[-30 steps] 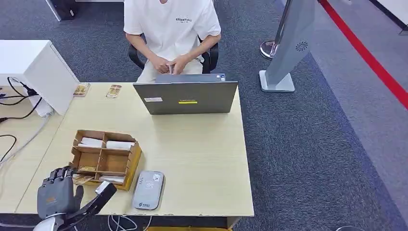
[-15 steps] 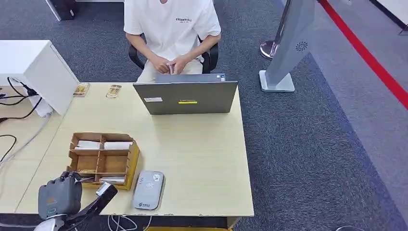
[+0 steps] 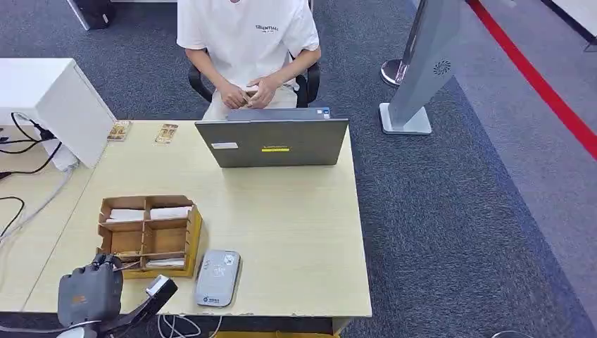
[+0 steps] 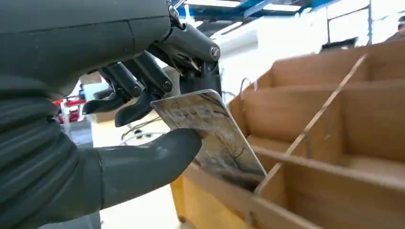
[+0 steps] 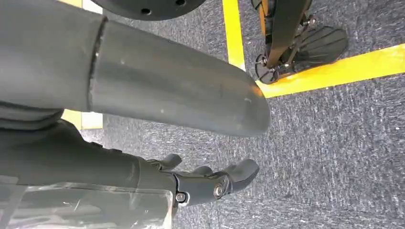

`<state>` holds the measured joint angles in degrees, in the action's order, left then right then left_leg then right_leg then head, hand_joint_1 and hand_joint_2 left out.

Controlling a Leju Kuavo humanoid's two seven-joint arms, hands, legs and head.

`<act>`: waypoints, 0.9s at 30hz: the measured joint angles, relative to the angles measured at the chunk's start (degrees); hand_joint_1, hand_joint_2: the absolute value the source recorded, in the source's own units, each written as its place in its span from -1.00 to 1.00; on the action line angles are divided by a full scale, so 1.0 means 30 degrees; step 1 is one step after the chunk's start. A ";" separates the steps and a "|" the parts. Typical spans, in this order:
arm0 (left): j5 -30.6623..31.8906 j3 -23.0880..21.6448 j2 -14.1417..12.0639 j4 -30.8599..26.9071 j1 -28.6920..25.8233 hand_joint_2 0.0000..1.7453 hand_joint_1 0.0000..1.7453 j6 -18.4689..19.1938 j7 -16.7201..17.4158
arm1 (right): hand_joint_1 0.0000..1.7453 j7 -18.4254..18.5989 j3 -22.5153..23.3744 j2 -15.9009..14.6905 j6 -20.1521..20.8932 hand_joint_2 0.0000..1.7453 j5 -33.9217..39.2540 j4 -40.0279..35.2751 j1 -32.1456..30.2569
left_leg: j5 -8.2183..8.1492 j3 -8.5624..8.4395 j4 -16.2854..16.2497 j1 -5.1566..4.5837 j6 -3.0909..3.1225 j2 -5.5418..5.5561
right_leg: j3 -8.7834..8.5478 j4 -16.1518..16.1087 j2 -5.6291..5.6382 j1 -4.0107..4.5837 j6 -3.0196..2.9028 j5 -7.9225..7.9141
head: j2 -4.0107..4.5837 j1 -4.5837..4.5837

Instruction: Pass the card to the sensor for recognition and then transmit it.

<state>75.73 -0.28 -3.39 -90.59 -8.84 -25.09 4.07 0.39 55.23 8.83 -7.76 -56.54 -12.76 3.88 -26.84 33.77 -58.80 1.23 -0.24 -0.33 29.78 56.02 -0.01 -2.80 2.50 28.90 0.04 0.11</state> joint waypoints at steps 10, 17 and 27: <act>0.0087 -0.2290 -0.1276 -0.3823 -0.0616 1.00 1.00 0.0437 -0.0327 | -1.00 -0.0051 0.0153 0.0000 -0.0022 -1.00 0.0212 0.0000 -0.0077 | 0.0001 -0.0003 0.0000 0.0001 -0.0001 0.0001 | -0.0001 0.0001 0.0000 0.0001 -0.0001 -0.0001 | 0.0000 0.0000; 0.0037 -0.3702 -0.2426 -0.6013 -0.0622 1.00 1.00 0.0707 -0.0713 | -1.00 -0.0109 0.0364 0.0007 -0.0073 -1.00 0.0270 0.0000 -0.0092 | 0.0000 -0.0002 0.0000 0.0001 -0.0001 -0.0002 | -0.0002 0.0001 0.0005 0.0000 -0.0001 -0.0001 | 0.0000 0.0000; 0.0175 -0.4898 -0.3352 -0.7625 0.0343 1.00 1.00 -0.0182 -0.0925 | -1.00 -0.0109 0.0576 0.0066 -0.0073 -1.00 -0.0037 0.0000 -0.0094 | 0.0004 -0.0005 0.0000 0.0001 -0.0002 0.0003 | 0.0002 0.0001 -0.0001 0.0000 -0.0002 -0.0003 | 0.0000 0.0000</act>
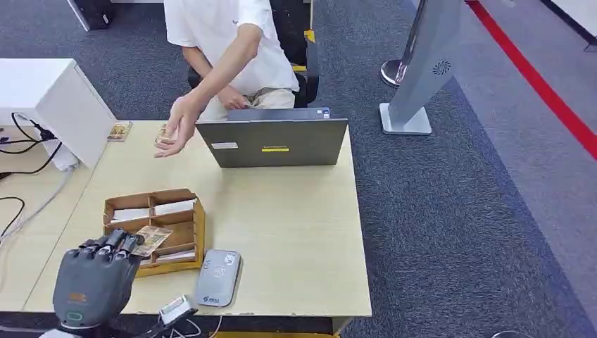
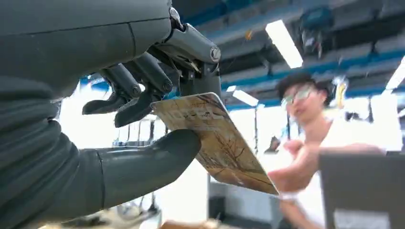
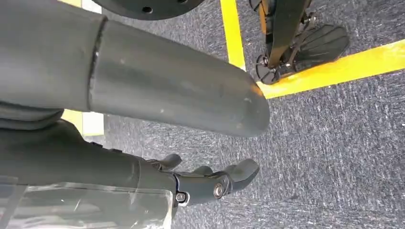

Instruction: Pass the card to the sensor for recognition and then transmit it.

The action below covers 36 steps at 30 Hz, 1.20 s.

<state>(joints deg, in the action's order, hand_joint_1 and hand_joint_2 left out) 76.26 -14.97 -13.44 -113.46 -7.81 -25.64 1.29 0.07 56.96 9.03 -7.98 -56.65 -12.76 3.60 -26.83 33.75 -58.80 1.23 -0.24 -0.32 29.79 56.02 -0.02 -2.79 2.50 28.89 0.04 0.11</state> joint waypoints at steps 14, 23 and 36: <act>0.0394 -0.0036 0.0073 0.2181 0.5969 1.00 1.00 0.0169 0.1115 | -1.00 0.0138 -0.0146 0.0102 0.0080 -1.00 -0.1348 0.0007 0.0054 | 0.0012 -0.0010 -0.0004 0.0000 -0.0003 0.0006 | -0.0010 0.0004 -0.0007 0.0001 -0.0010 -0.0013 | 0.0000 0.0000; 0.1173 -0.0036 0.0503 0.8492 1.1366 1.00 1.00 0.0372 0.1785 | -1.00 0.0408 -0.0881 0.0124 0.0342 -1.00 -0.2375 0.0073 0.0136 | 0.0047 -0.0008 -0.0005 -0.0002 0.0013 -0.0010 | -0.0046 0.0020 0.0020 0.0000 -0.0019 -0.0047 | 0.0000 0.0000; 0.1807 0.0394 0.0576 1.6584 1.5794 1.00 1.00 -0.0102 0.2673 | -1.00 0.0743 -0.1552 0.0233 0.0423 -1.00 -0.3096 0.0175 0.0344 | 0.0064 0.0002 -0.0008 -0.0001 -0.0001 -0.0010 | -0.0032 0.0040 0.0021 0.0001 -0.0033 -0.0059 | 0.0000 0.0000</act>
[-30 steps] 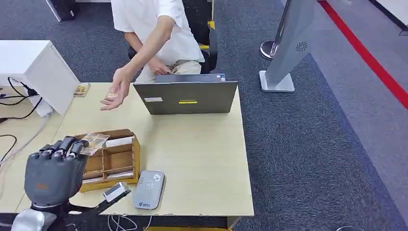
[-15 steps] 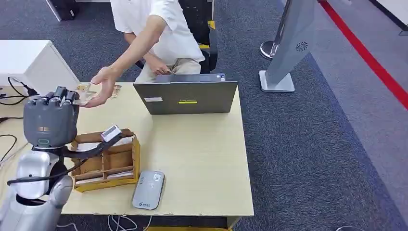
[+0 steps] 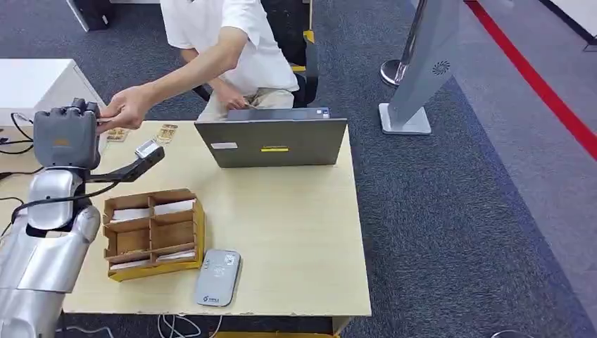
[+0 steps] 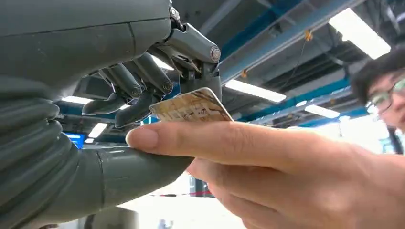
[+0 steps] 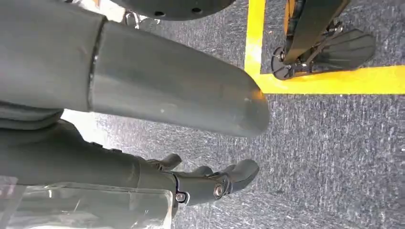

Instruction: Pass the card to the sensor for recognition and then transmit it.

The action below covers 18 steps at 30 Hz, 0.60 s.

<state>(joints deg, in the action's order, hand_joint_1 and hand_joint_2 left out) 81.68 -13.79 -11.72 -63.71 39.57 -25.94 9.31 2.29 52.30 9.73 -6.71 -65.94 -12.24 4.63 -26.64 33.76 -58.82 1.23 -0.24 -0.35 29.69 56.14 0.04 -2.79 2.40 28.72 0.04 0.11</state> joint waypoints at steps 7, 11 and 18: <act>-0.0007 0.0051 0.0014 0.2023 0.0624 1.00 -1.00 -0.0400 -0.0015 | -1.00 0.0044 -0.0029 0.0007 0.0036 -1.00 -0.0022 0.0044 0.0033 | -0.0006 0.0006 0.0000 -0.0001 -0.0002 -0.0012 | 0.0017 0.0000 0.0021 0.0000 -0.0002 0.0002 | 0.0000 0.0000; -0.0058 0.0101 -0.0015 0.2395 0.0705 1.00 -1.00 -0.0474 -0.0073 | -1.00 0.0066 -0.0036 0.0015 0.0036 -1.00 -0.0029 0.0080 0.0030 | -0.0006 0.0010 0.0002 0.0000 -0.0002 -0.0004 | 0.0023 0.0000 0.0008 0.0002 -0.0004 0.0006 | 0.0000 0.0000; -0.0241 0.0292 -0.0044 0.2533 0.0743 1.00 -1.00 -0.0794 -0.0321 | -1.00 0.0036 -0.0036 0.0015 0.0022 -1.00 -0.0051 0.0102 0.0024 | -0.0003 0.0010 0.0004 0.0001 -0.0002 -0.0003 | 0.0014 0.0002 0.0006 0.0002 -0.0003 0.0004 | 0.0000 0.0000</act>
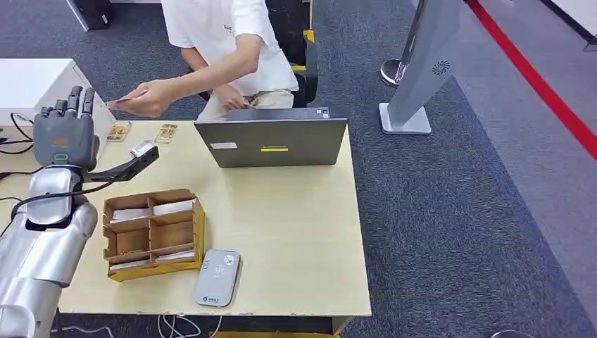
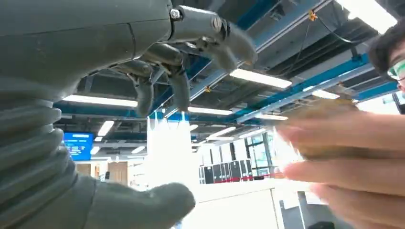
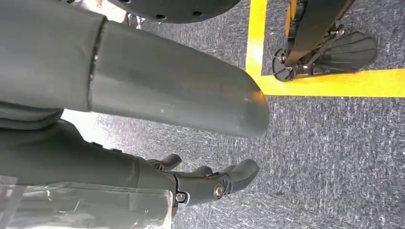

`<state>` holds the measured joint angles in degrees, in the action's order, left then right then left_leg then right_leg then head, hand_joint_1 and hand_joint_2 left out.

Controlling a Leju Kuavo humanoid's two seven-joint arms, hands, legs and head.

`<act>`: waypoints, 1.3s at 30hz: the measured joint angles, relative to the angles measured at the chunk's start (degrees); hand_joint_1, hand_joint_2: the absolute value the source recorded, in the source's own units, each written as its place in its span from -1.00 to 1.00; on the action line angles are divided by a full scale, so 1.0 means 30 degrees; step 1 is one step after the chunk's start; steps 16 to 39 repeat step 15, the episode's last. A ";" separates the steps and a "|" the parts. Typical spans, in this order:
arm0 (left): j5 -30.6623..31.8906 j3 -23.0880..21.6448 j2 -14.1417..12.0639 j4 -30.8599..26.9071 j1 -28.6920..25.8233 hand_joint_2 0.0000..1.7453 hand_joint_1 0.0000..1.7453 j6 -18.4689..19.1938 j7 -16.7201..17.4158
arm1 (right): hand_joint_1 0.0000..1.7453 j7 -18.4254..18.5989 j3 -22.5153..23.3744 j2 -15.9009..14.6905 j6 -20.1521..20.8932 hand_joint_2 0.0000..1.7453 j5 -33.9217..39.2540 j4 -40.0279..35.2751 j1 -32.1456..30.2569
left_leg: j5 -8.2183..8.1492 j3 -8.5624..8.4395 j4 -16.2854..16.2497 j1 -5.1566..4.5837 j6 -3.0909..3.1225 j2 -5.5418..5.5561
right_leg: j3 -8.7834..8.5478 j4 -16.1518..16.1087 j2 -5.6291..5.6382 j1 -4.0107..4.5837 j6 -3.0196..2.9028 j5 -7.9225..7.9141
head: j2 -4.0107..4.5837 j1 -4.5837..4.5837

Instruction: Pass the card to the sensor for recognition and then transmit it.

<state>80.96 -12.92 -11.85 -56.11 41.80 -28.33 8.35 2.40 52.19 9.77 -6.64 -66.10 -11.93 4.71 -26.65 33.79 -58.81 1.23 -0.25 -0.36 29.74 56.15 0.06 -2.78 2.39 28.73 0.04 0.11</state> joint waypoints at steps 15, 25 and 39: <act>-0.3425 0.1997 -0.1968 -0.3577 -0.2292 1.00 -1.00 0.0022 -0.1157 | -1.00 -0.0218 0.0000 0.0015 0.0029 -1.00 0.0335 0.0066 -0.0186 | -0.0001 0.0010 0.0011 0.0019 -0.0004 -0.0011 | 0.0025 0.0028 0.0011 0.0018 -0.0014 0.0011 | 0.0000 0.0000; -0.3425 0.1997 -0.1968 -0.3577 -0.2292 1.00 -1.00 0.0022 -0.1157 | -1.00 -0.0218 0.0000 0.0015 0.0029 -1.00 0.0335 0.0066 -0.0186 | -0.0001 0.0010 0.0011 0.0019 -0.0004 -0.0011 | 0.0025 0.0028 0.0011 0.0018 -0.0014 0.0011 | 0.0000 0.0000; -0.3425 0.1997 -0.1968 -0.3577 -0.2292 1.00 -1.00 0.0022 -0.1157 | -1.00 -0.0218 0.0000 0.0015 0.0029 -1.00 0.0335 0.0066 -0.0186 | -0.0001 0.0010 0.0011 0.0019 -0.0004 -0.0011 | 0.0025 0.0028 0.0011 0.0018 -0.0014 0.0011 | 0.0000 0.0000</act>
